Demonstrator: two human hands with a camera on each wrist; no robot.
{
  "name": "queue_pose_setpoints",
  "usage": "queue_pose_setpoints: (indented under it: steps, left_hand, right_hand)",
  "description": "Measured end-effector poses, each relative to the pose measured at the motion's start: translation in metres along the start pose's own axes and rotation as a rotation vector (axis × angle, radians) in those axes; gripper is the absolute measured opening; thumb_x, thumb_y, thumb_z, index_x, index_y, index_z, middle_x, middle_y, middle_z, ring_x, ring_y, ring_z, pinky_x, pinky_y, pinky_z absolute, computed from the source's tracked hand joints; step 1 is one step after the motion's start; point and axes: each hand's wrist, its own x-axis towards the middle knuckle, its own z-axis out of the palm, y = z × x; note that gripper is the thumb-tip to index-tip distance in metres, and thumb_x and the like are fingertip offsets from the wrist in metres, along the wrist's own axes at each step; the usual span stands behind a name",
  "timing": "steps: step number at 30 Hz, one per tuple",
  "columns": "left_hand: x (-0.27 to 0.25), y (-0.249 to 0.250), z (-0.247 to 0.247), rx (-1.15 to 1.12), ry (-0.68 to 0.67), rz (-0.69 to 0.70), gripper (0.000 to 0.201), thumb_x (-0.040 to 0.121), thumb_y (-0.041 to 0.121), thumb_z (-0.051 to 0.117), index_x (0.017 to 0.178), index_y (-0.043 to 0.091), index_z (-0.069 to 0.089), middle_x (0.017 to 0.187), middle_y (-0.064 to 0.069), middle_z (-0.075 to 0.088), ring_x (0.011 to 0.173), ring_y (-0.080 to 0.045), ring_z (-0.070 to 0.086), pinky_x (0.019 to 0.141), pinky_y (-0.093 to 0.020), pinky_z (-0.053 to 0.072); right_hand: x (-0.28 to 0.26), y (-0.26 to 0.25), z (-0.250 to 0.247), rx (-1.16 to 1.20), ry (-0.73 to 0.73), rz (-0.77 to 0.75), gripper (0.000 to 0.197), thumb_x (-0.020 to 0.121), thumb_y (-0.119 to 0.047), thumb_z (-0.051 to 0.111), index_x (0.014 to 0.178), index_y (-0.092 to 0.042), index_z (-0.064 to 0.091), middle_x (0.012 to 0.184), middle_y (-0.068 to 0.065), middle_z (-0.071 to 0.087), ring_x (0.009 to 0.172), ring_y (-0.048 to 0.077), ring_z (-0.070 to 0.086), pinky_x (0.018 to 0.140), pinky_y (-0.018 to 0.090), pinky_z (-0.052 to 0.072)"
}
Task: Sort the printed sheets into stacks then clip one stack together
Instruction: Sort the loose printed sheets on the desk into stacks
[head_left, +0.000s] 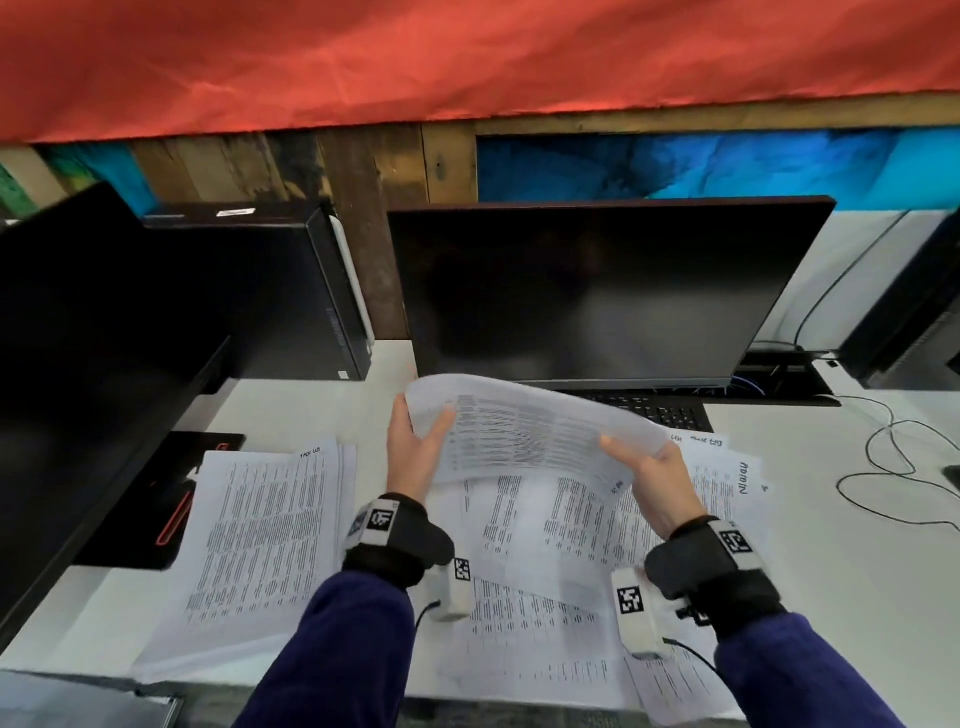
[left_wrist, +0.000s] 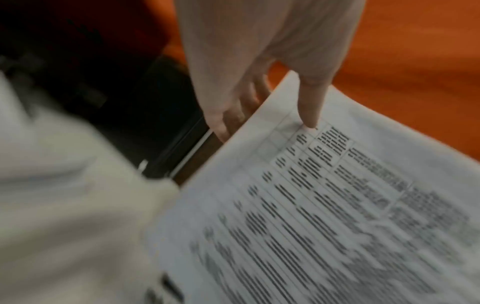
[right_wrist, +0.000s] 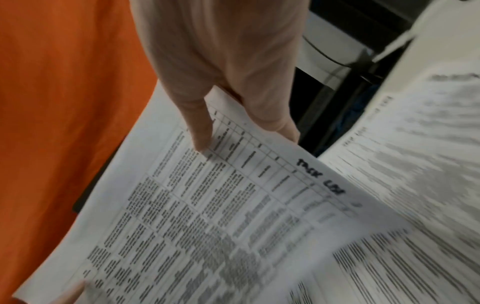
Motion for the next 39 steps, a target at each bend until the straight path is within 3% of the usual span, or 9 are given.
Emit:
queue_pose_setpoints:
  steps: [3, 8, 11, 16, 20, 22, 26, 30, 39]
  left_hand:
    - [-0.012, -0.02, 0.005, -0.034, 0.013, -0.055, 0.04, 0.077, 0.029, 0.068, 0.112, 0.03, 0.048, 0.117, -0.004, 0.059, 0.109, -0.024, 0.059, 0.093, -0.047, 0.052]
    - [-0.012, -0.02, 0.015, -0.107, 0.082, -0.115, 0.034, 0.086, 0.048, 0.059, 0.11, 0.029, 0.045, 0.102, -0.005, 0.062, 0.091, -0.021, 0.063, 0.07, -0.033, 0.054]
    - [-0.002, -0.016, 0.021, -0.091, 0.162, -0.139, 0.038, 0.088, 0.054, 0.052, 0.106, 0.021, 0.047, 0.084, -0.001, 0.061, 0.077, -0.017, 0.061, 0.065, -0.029, 0.05]
    - [0.01, -0.021, 0.025, -0.005, 0.219, -0.129, 0.032, 0.096, 0.047, 0.041, 0.107, 0.017, 0.043, 0.083, -0.003, 0.059, 0.074, -0.017, 0.059, 0.056, -0.024, 0.044]
    - [0.008, -0.02, 0.027, 0.118, 0.199, -0.036, 0.024, 0.101, 0.037, 0.031, 0.116, 0.02, 0.037, 0.09, -0.006, 0.058, 0.076, -0.017, 0.058, 0.054, -0.016, 0.044]
    - [0.008, -0.023, 0.026, 0.425, 0.238, 0.124, 0.026, 0.101, 0.032, 0.029, 0.116, 0.018, 0.045, 0.105, -0.007, 0.053, 0.089, -0.019, 0.054, 0.074, -0.012, 0.042]
    - [0.008, -0.027, 0.036, 1.216, 0.145, 0.59, 0.038, 0.093, 0.047, 0.032, 0.094, 0.021, 0.059, 0.114, -0.006, 0.051, 0.111, -0.025, 0.049, 0.113, -0.049, 0.012]
    - [0.003, -0.015, 0.053, 1.49, -0.226, 0.674, 0.028, 0.093, 0.027, 0.043, 0.12, 0.018, 0.046, 0.113, -0.002, 0.057, 0.104, -0.021, 0.051, 0.105, -0.04, 0.032]
    - [-0.001, 0.003, 0.007, 1.379, -0.138, 0.521, 0.03, 0.089, -0.001, 0.044, 0.113, 0.017, 0.044, 0.102, -0.001, 0.06, 0.089, -0.023, 0.06, 0.073, -0.03, 0.039]
  right_hand:
    - [-0.006, 0.013, 0.002, -0.058, -0.003, -0.017, 0.029, 0.079, -0.002, 0.071, 0.102, -0.012, 0.057, 0.096, 0.002, 0.064, 0.085, 0.018, 0.061, 0.068, 0.025, 0.047]
    - [-0.008, 0.018, 0.006, -0.387, 0.179, -0.347, 0.046, 0.089, -0.014, 0.063, 0.131, -0.022, 0.045, 0.12, -0.002, 0.054, 0.107, 0.011, 0.054, 0.089, 0.024, 0.043]
    - [-0.009, 0.013, 0.01, -0.733, 0.149, -0.531, 0.053, 0.095, -0.009, 0.048, 0.144, -0.027, 0.037, 0.129, -0.002, 0.039, 0.083, 0.002, 0.05, 0.071, 0.008, 0.042]
    - [-0.001, 0.017, 0.003, -1.249, 0.005, -0.487, 0.081, 0.082, 0.009, 0.047, 0.15, -0.027, 0.025, 0.147, 0.009, 0.028, 0.078, 0.015, 0.053, 0.053, 0.017, 0.038]
    - [0.005, 0.015, 0.002, -1.219, 0.017, -0.471, 0.069, 0.079, 0.014, 0.047, 0.142, -0.014, 0.039, 0.117, 0.007, 0.045, 0.089, 0.021, 0.052, 0.061, 0.022, 0.038]
    - [0.009, 0.013, 0.001, -1.205, 0.011, -0.466, 0.056, 0.078, 0.015, 0.048, 0.128, -0.011, 0.049, 0.109, 0.005, 0.047, 0.086, 0.018, 0.048, 0.062, 0.023, 0.036]
    - [0.017, 0.016, -0.004, -1.226, 0.015, -0.504, 0.037, 0.081, 0.008, 0.056, 0.11, -0.014, 0.052, 0.099, -0.002, 0.044, 0.083, 0.015, 0.046, 0.06, 0.019, 0.035]
    - [0.021, 0.018, -0.007, -1.234, 0.014, -0.502, 0.035, 0.08, 0.007, 0.058, 0.106, -0.016, 0.05, 0.097, -0.004, 0.042, 0.083, 0.016, 0.049, 0.061, 0.023, 0.042]
    - [0.001, 0.041, 0.005, -0.547, 0.306, -0.317, 0.069, 0.094, -0.045, 0.048, 0.151, -0.027, 0.013, 0.147, 0.005, 0.019, 0.135, 0.019, 0.029, 0.113, 0.039, 0.026]
